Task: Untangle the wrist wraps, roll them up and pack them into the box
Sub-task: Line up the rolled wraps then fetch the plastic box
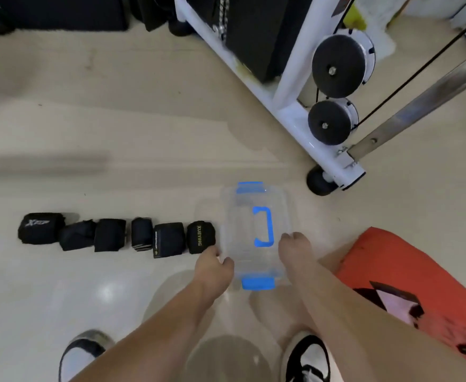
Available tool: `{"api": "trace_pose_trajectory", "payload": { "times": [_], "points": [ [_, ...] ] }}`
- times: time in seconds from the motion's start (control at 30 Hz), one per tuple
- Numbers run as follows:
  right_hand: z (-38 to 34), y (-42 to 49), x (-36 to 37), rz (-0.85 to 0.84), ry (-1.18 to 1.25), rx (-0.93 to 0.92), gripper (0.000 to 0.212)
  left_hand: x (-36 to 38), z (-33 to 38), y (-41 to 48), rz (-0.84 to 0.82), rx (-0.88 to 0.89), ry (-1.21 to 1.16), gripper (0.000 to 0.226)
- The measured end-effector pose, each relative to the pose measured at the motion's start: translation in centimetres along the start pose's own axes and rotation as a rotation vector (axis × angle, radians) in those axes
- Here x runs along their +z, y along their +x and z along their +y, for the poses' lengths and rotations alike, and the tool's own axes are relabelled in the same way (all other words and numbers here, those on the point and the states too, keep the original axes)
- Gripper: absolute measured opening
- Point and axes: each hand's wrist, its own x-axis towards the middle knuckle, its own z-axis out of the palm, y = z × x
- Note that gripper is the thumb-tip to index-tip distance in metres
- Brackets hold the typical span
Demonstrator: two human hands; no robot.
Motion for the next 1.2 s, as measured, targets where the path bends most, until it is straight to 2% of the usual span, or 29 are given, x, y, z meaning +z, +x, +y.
{"api": "trace_pose_trajectory", "payload": {
  "times": [0.13,0.27,0.33,0.37,0.4,0.5,0.67,0.77,0.83,0.9,1.0,1.07,1.13,1.2],
  "points": [
    [2.7,-0.4,2.2,0.029,0.085,-0.016,0.034,0.5,-2.7,0.5,0.137,0.071,0.037,0.017],
    [4.1,-2.5,3.4,0.072,0.071,-0.022,0.039,-0.6,-4.5,-0.6,0.151,0.067,0.179,0.024],
    [3.7,-2.6,3.4,0.089,0.067,-0.053,0.012,-1.3,-4.7,-0.9,0.150,0.096,0.255,0.031],
    [3.1,-2.6,3.3,0.098,0.079,-0.068,0.007,-1.4,-4.8,-0.6,0.167,0.123,0.274,0.033],
    [2.7,-2.4,3.2,0.113,0.089,-0.092,0.013,-1.4,-4.8,-0.4,0.186,0.141,0.269,0.031],
    [2.0,-2.8,3.1,0.119,0.104,-0.133,0.011,-1.2,-4.7,-0.6,0.226,0.183,0.236,0.024],
    [1.7,-3.9,2.9,0.009,0.126,-0.137,0.018,-1.5,-4.0,-1.2,0.263,0.220,0.164,0.014],
    [1.5,-4.1,2.5,0.010,0.152,-0.168,0.016,-1.8,-2.7,-1.5,0.322,0.276,0.071,0.018],
    [0.6,-4.8,1.5,0.034,0.218,-0.207,0.026,-2.3,-1.7,-1.3,0.347,0.285,0.010,0.021],
    [-1.0,-5.8,-0.2,0.047,0.328,-0.197,0.029,-2.6,-1.1,-0.7,0.310,0.268,-0.015,0.018],
    [-3.9,-7.9,-3.6,-0.086,0.528,-0.192,0.014,-1.5,-0.9,-0.1,0.130,0.265,-0.002,0.019],
    [-5.0,-9.0,-5.5,-0.070,0.497,-0.272,0.012,-0.1,-0.4,-0.2,-0.012,0.258,0.000,0.026],
    [-4.8,-9.3,-7.0,0.045,0.404,-0.403,0.030,1.4,0.5,-0.6,-0.100,0.263,0.054,0.036],
    [-3.8,-8.8,-7.7,0.136,0.245,-0.516,0.033,2.8,1.3,-1.1,-0.142,0.266,0.102,0.039]
  ]
}}
